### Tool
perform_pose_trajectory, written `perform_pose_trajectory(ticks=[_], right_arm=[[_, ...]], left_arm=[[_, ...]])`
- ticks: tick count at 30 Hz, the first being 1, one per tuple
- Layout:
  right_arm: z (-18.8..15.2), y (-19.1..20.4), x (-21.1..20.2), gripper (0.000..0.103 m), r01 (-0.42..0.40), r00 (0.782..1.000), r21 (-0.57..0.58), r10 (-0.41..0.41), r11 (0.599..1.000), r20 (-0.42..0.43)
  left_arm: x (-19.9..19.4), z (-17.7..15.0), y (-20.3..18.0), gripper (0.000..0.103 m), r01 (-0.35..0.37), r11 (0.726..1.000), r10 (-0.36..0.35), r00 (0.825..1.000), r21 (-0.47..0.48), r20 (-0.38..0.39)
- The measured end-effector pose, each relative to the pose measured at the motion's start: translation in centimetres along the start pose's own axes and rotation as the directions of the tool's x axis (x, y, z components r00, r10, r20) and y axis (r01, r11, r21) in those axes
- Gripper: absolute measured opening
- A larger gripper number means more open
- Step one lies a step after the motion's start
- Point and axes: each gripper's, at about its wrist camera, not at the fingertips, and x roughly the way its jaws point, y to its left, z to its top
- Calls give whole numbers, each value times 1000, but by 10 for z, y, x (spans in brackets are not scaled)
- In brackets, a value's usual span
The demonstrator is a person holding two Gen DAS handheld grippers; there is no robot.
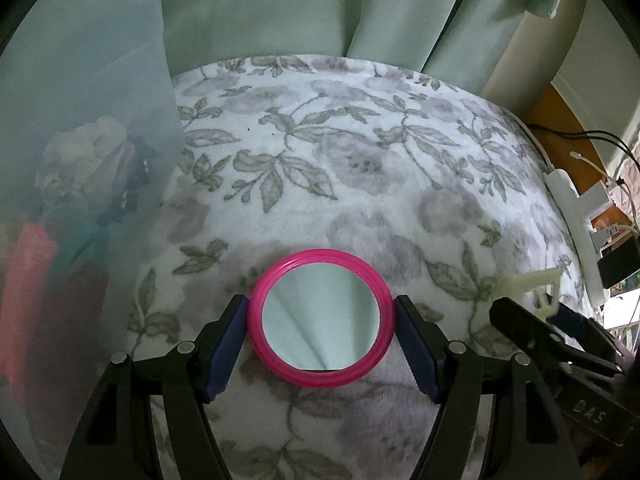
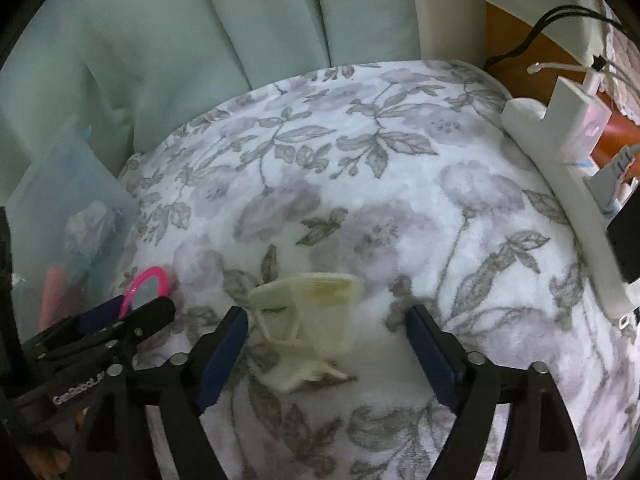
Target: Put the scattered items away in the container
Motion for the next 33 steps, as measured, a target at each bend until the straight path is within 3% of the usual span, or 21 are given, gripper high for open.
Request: perform_pose_trajectory(ticks=[5, 9, 16, 23, 26, 33], right_arm=[[-2, 3, 0, 88, 22, 1000, 8, -22, 1000, 5], [-1, 6, 4, 96, 15, 1000, 5, -15, 1000, -5], [-2, -1, 2, 100, -49, 999, 46, 49, 998, 11], [-2, -1, 1, 99, -54, 998, 57, 52, 997, 24], [-1, -4, -2, 97, -38, 998, 70, 35, 997, 46], [1, 4, -1, 75, 109, 992, -1, -109, 994, 68]], left_arm=[[5, 0, 8, 74, 7, 999, -8, 1000, -32, -11], [4, 1, 6, 74, 12, 1000, -12, 1000, -20, -8], [5, 0, 3, 74, 8, 999, -8, 1000, -40, -5], [7, 0, 4, 74, 6, 999, -6, 1000, -40, -2], [6, 1, 4, 74, 7, 999, -7, 1000, -39, -1], [6, 2, 4, 74, 12, 999, -12, 1000, -37, 0]])
